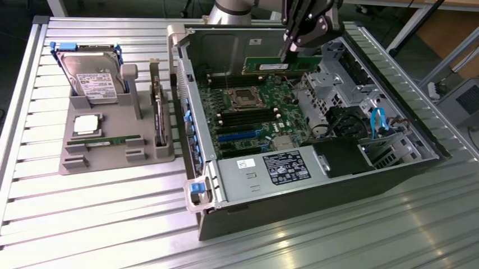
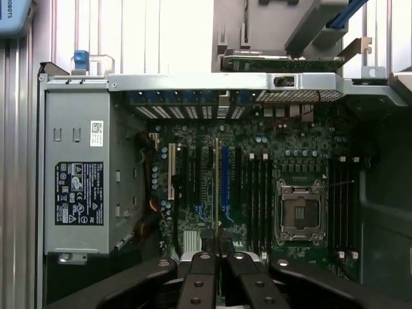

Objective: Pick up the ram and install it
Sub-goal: 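Pick up the ram and move it above insertion slot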

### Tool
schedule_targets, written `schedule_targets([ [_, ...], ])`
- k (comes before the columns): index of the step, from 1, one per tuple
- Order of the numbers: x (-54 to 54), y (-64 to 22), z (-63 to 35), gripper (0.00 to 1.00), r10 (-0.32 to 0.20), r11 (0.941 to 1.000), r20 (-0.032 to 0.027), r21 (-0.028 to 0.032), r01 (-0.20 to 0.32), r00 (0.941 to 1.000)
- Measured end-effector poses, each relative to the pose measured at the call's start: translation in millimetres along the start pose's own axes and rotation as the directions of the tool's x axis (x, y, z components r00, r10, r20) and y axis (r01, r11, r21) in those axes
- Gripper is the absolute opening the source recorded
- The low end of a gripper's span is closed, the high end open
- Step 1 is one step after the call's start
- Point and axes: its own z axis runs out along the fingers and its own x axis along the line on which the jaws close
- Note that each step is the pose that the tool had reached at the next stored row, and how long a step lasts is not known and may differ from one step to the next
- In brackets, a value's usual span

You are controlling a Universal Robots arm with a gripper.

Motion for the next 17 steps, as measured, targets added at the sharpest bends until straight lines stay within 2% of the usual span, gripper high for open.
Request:
schedule_targets([
  [7, 0.1, -16.8, -1.3, 0.12, -0.001, 1.0, 0.0, -0.0039, 0.001, 1.0],
  [8, 0.1, -18.2, -1.5, 0.12, -0.001, 1.0, 0.0025, -0.0043, 0.001, 1.0],
  [9, 0.1, -19.2, -1.6, 0.12, -0.002, 1.0, 0.0169, -0.0047, 0.002, 0.9999],
  [11, 0.1, -19.3, -1.5, 0.12, -0.005, 1.0, 0.0504, -0.0041, 0.005, 0.9987],
  [12, 0.2, -19.3, -1.6, 0.12, -0.007, 1.0, 0.0763, -0.0039, 0.007, 0.9971],
  [14, 0.3, -19.3, -1.5, 0.12, -0.01, 0.9999, 0.1131, -0.0031, 0.01, 0.9935],
  [15, 0.3, -19.3, -1.5, 0.12, -0.012, 0.9999, 0.1352, -0.0026, 0.012, 0.9907],
  [16, 0.4, -19.3, -1.6, 0.12, -0.013, 0.9999, 0.1534, -0.0024, 0.014, 0.9881],
  [17, 0.4, -19.3, -1.6, 0.12, -0.015, 0.9999, 0.1758, -0.0019, 0.016, 0.9843],
])
